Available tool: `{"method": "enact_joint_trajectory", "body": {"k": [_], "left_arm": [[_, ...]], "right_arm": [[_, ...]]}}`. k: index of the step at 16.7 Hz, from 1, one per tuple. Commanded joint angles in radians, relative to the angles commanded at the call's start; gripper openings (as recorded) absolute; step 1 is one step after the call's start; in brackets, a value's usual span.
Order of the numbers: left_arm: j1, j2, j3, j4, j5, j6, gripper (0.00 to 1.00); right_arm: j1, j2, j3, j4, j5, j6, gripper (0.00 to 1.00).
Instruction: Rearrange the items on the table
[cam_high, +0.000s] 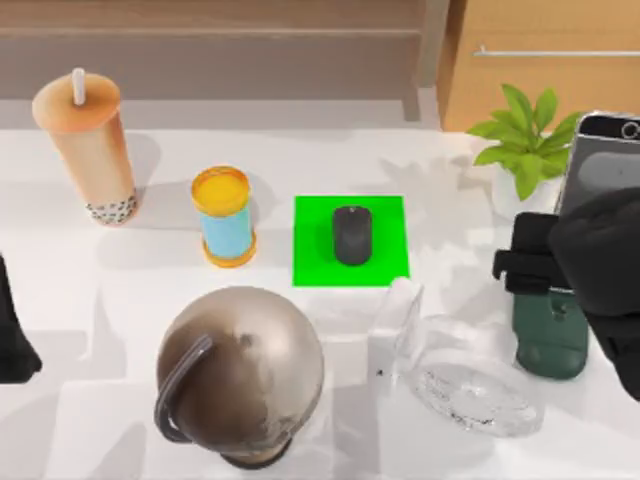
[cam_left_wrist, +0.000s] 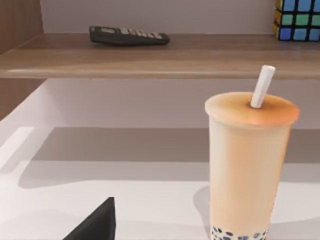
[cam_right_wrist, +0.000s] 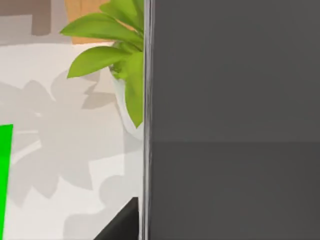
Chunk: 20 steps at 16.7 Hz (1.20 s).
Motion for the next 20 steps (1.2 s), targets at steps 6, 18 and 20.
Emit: {"method": "enact_joint_trajectory", "body": {"k": [6, 18, 20], "left_arm": [[0.000, 0.000, 0.000, 0.000, 0.000, 0.000, 1.00], [0.000, 0.000, 0.000, 0.000, 0.000, 0.000, 1.00], [0.000, 0.000, 0.000, 0.000, 0.000, 0.000, 1.00]], "right_arm": [[-0.006, 0.008, 0.000, 0.010, -0.003, -0.007, 0.08], [-0.006, 0.008, 0.000, 0.010, -0.003, -0.007, 0.98], [-0.006, 0.008, 0.000, 0.010, -0.003, -0.007, 1.00]]}}
